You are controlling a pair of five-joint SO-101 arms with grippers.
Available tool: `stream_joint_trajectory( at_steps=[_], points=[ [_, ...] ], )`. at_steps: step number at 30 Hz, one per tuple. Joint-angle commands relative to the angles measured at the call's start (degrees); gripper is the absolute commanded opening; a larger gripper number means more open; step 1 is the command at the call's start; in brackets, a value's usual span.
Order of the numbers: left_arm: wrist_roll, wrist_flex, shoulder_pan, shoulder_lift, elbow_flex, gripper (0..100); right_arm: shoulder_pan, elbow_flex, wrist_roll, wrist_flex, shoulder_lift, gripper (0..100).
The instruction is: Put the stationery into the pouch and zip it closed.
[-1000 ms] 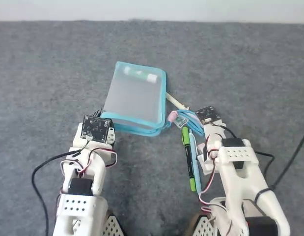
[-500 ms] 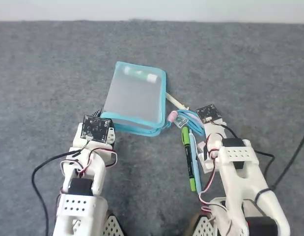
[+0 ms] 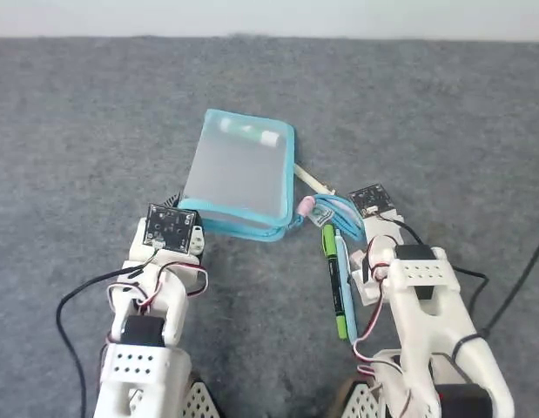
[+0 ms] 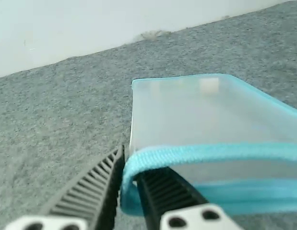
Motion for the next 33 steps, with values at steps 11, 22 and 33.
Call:
stream_joint_trajectory(
  at_steps=[11, 22, 33],
  points=[
    [-0.1, -2.0, 3.5, 0.3, -0.7, 1, 0.7, -0.4, 0.4, 3.2, -3.6, 0.7],
    [0.2, -1.9, 3.7, 0.6, -0.7, 1, 3.4, -14.2, 9.6, 30.1, -32.0, 0.6],
    [0.3, -2.1, 7.1, 0.3, -0.7, 1, -29.5, -34.1, 3.7, 41.8, -27.9, 0.6]
  ],
)
